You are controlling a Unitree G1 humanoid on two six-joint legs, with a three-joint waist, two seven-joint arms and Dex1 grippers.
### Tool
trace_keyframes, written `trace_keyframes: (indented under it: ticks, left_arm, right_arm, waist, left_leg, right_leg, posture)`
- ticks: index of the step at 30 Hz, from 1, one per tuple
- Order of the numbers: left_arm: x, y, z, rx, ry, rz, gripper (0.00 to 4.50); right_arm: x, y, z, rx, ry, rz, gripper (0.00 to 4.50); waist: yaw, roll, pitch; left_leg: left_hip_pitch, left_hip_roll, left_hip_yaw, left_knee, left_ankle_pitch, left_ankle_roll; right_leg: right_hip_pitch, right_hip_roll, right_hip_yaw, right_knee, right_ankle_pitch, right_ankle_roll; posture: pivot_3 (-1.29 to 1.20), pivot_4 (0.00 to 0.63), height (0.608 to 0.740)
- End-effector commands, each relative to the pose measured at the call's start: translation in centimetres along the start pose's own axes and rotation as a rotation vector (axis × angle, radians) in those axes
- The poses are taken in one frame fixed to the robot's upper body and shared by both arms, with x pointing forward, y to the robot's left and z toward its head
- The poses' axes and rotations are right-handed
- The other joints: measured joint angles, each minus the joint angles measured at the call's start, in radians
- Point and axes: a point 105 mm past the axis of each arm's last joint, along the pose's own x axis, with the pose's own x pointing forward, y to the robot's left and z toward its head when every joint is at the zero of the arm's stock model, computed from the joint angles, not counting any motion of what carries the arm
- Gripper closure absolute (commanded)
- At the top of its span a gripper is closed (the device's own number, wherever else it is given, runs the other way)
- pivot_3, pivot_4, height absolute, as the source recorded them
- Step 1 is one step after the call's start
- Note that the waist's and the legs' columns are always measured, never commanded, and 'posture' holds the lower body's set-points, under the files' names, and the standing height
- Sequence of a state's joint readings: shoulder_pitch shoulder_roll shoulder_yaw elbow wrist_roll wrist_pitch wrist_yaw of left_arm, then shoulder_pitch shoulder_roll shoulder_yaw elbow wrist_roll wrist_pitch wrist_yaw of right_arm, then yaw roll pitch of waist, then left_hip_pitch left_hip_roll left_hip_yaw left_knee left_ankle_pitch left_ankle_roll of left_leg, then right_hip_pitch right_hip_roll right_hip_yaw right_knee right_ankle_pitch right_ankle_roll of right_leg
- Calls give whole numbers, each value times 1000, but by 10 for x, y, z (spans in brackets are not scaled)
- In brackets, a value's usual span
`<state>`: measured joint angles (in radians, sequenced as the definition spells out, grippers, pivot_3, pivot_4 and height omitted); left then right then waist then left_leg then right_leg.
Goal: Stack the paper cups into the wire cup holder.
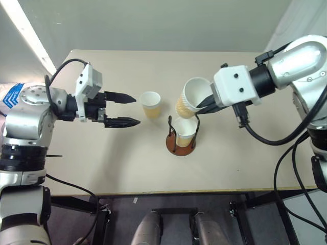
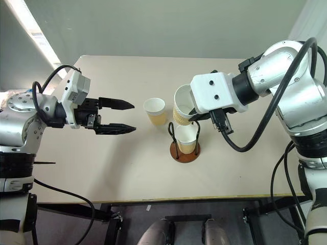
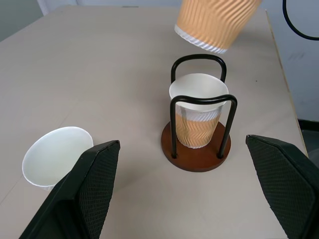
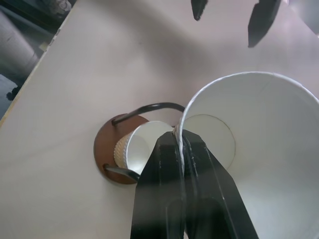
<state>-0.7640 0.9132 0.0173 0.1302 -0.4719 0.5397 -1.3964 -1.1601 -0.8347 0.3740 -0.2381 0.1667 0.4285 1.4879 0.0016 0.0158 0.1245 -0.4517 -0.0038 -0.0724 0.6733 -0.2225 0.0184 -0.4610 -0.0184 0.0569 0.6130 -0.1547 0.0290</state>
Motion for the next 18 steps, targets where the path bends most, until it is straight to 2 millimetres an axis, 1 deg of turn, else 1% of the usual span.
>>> trace_keyframes:
  ticks: [1,7,12,18]
  left_arm:
    - [0,0,12,61,-13,0,36]
    - [3,-3,19,86,-28,-22,36]
    - [5,-9,25,118,-33,-62,36]
    - [6,-20,42,171,-91,-125,36]
  right_arm:
    - [7,4,0,-45,19,22,4469]
    - [20,14,-16,-66,66,65,4469]
    - [29,17,-23,-77,82,88,4469]
    - [37,17,-28,-95,99,106,4469]
  waist:
    - [0,0,0]
    - [0,0,0]
    - [-1,0,0]
    - [-1,0,0]
  left_leg:
    - [0,0,0,0,0,0]
    - [1,0,0,0,1,-1]
    - [1,0,0,1,2,-1]
    - [1,0,0,1,2,-1]
  right_leg:
    - [0,0,0,1,0,0]
    - [0,0,0,2,1,-1]
    - [0,0,0,3,1,-1]
    - [0,0,0,4,1,-2]
  posture:
    - [0,150,740]
    - [0,150,740]
    - [0,150,740]
    - [0,150,740]
